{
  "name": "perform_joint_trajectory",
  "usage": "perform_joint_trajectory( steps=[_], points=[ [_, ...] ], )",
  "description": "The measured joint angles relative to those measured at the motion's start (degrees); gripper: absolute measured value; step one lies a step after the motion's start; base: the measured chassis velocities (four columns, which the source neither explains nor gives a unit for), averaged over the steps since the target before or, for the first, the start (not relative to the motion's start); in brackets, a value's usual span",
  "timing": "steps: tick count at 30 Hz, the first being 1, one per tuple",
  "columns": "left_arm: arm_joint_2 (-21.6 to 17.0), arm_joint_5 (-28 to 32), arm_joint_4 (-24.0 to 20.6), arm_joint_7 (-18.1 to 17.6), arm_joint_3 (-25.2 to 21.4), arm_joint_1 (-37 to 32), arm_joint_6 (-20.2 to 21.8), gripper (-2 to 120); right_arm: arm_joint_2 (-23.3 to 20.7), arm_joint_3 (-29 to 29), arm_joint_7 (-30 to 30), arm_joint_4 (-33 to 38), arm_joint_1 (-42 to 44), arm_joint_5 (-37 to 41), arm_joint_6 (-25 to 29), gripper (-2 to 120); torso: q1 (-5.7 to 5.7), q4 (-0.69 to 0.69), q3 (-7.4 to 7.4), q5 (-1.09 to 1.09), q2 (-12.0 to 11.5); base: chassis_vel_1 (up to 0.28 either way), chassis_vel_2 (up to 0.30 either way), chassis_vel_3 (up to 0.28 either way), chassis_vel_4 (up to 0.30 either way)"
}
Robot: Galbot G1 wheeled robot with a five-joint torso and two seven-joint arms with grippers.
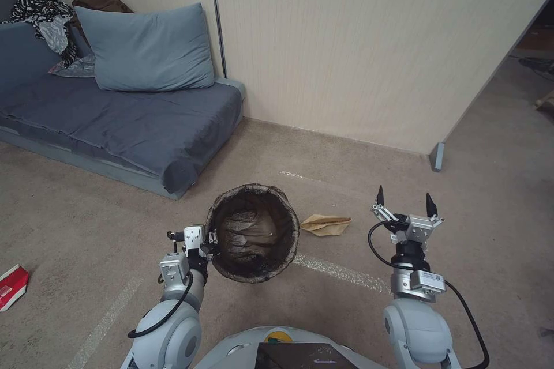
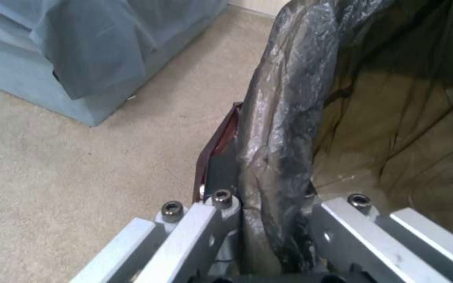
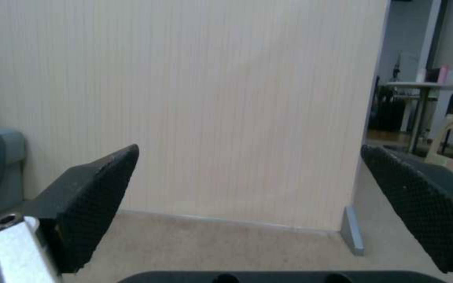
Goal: Pick up the trash bin, then pick up the garbage from the floor and place it into the trash bin.
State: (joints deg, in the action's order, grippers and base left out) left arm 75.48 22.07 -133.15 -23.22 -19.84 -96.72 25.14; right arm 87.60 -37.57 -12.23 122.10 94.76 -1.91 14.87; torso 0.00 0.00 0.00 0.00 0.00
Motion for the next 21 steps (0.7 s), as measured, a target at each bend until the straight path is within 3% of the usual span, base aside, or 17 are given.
perform_joint_trajectory(
  steps=[4, 10, 12, 14, 15, 18, 21],
  points=[
    [-0.2, 0.31, -0.06, -0.05, -0.07, -0.01, -0.04, 4, -1.9, -0.14, 0.01, -0.33, -0.19, 0.96, -0.32, 100, 0.0, 0.0, 0.0, 0.0, 0.0, 0.0, 0.0, 0.0, 0.0],
    [-0.65, 0.52, -0.13, -0.09, -0.38, -0.18, -0.12, 4, -9.92, -0.8, 0.15, -2.8, -1.01, 4.17, -1.97, 100, 0.0, 0.0, 0.0, 0.02, 0.0, 0.0, 0.0, 0.0, 0.0],
    [-0.67, 0.53, -0.13, -0.09, -0.45, -0.2, -0.13, 4, -10.64, -0.87, 0.25, -3.12, -1.01, 4.38, -2.01, 100, 0.0, 0.01, 0.0, 0.01, 0.0, 0.0, 0.0, 0.0, 0.0],
    [-0.8, 0.7, -0.13, -0.09, -0.82, -0.23, -0.15, 4, -16.04, -0.92, 1.18, -5.5, -0.96, 5.92, -2.08, 100, 0.0, 0.0, 0.0, 0.02, 0.0, 0.0, 0.0, 0.0, 0.0],
    [-0.8, 0.7, -0.13, -0.09, -0.82, -0.23, -0.15, 4, -16.04, -0.92, 1.18, -5.5, -0.96, 5.92, -2.08, 100, 0.0, 0.0, 0.0, 0.02, 0.0, 0.0, 0.0, 0.0, 0.0],
    [-0.88, 1.0, -0.1, -0.1, -1.23, -0.09, -0.16, 4, -25.01, 0.02, 2.51, -9.02, -1.93, 8.19, -2.08, 100, 0.0, 0.01, 0.0, 0.02, 0.0, 0.0, 0.0, 0.0, 0.0],
    [-1.03, 1.11, -0.03, -0.1, -1.38, -0.01, -0.17, 4, -28.76, 0.68, 3.2, -10.76, -2.85, 9.63, -2.08, 100, 0.0, 0.02, 0.0, 0.03, 0.0, 0.0, 0.0, 0.0, 0.0]
  ],
)
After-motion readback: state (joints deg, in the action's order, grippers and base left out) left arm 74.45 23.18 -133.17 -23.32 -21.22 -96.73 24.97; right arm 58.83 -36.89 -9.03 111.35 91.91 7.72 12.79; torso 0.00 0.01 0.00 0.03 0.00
